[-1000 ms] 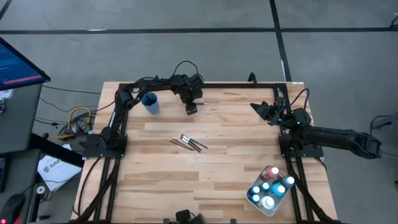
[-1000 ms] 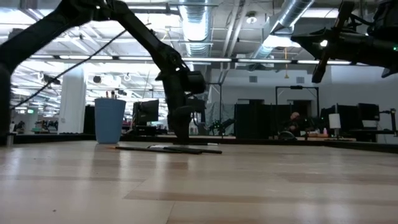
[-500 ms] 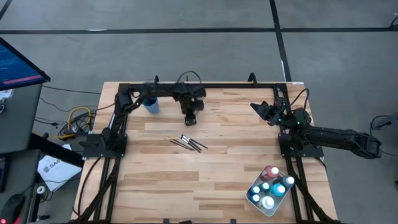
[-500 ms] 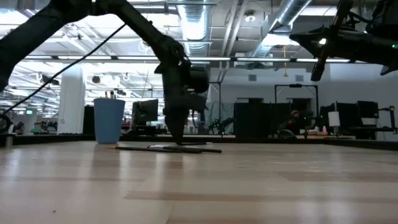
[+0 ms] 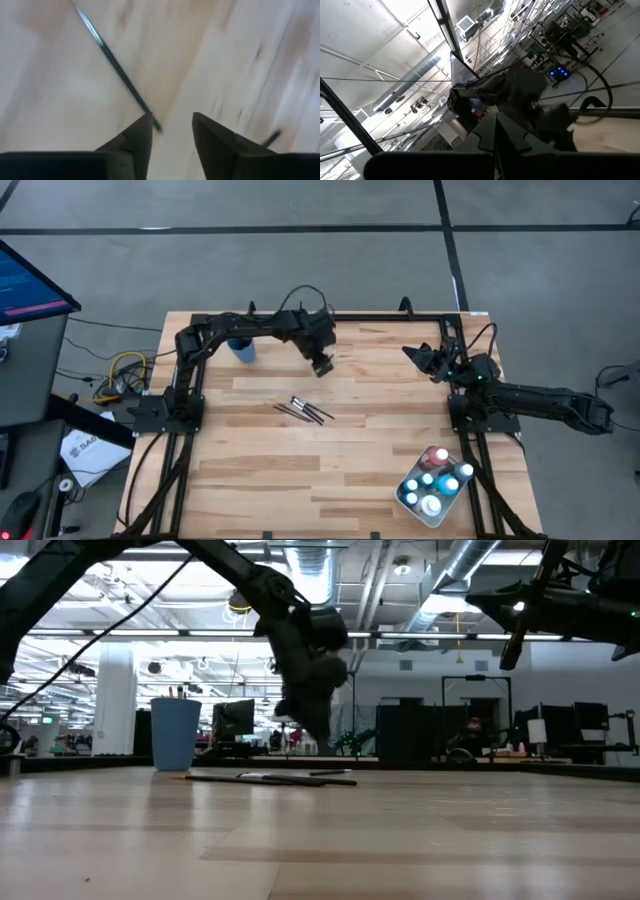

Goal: Pick & Place Paint Supplies
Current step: Put the silver paint brush into the blue cup

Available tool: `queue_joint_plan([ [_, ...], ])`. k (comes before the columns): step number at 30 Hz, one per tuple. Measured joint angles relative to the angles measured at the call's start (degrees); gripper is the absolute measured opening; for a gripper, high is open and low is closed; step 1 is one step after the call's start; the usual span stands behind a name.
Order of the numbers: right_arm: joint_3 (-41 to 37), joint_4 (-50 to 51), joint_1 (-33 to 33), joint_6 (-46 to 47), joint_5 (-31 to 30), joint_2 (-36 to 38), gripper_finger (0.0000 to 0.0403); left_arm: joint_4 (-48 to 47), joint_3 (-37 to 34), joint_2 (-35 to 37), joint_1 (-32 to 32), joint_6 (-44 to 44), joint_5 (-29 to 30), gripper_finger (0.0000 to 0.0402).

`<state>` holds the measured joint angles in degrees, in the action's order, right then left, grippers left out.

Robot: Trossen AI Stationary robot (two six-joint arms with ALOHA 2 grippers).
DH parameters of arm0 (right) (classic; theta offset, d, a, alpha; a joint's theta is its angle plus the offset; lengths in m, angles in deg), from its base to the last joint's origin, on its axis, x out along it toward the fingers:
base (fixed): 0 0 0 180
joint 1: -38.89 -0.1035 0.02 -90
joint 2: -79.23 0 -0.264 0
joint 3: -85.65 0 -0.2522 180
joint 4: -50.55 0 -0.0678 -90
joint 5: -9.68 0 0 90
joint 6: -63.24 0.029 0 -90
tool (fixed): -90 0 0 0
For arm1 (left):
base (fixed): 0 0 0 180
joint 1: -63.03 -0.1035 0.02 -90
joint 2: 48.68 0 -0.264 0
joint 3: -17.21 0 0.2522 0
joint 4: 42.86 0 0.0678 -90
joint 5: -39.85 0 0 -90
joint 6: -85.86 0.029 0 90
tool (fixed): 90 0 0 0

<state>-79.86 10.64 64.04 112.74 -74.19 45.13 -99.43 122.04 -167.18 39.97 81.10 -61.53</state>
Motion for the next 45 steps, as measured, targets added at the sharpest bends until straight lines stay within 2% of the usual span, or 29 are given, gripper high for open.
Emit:
queue_joint_plan([
  [5, 0.0, 0.1, 0.1, -1.3, 0.0, 0.0, 0.0000, 9.3, 0.1, 0.0, -0.9, -2.5, 0.0, 0.0190],
  [9, 0.0, 0.1, 0.1, -1.5, 0.0, 0.0, 0.0000, 10.0, 0.1, -3.1, -1.8, -6.0, -0.5, 0.0210],
  [11, 0.0, 0.1, 0.1, -1.5, 0.0, 0.0, 0.0000, 10.4, 0.1, -4.6, -2.1, -6.3, -0.3, 0.0211],
  [17, 0.0, 0.7, 0.2, -1.5, 0.0, 0.0, 0.0000, 12.6, 0.2, -6.1, -1.7, -4.2, 5.2, 0.0196],
  [25, 0.0, 1.0, 0.1, -1.4, 0.0, 0.0, 0.0000, 12.2, 0.2, -6.2, -0.1, -1.3, 9.4, 0.0187],
  [33, 0.0, 1.0, 0.1, -1.4, 0.0, 0.0, 0.0000, 11.4, 0.2, -6.2, -0.8, -3.4, 10.2, 0.0186],
  [38, 0.0, 1.0, 0.1, -1.0, 0.0, 0.0, 0.0000, 8.6, -0.1, -6.2, -1.8, -11.6, 5.1, 0.0186],
  [45, 0.0, 1.6, 0.1, -1.5, 0.0, 0.0, 0.0000, 8.7, -0.2, -6.9, -0.1, -8.7, 6.3, 0.0186],
])
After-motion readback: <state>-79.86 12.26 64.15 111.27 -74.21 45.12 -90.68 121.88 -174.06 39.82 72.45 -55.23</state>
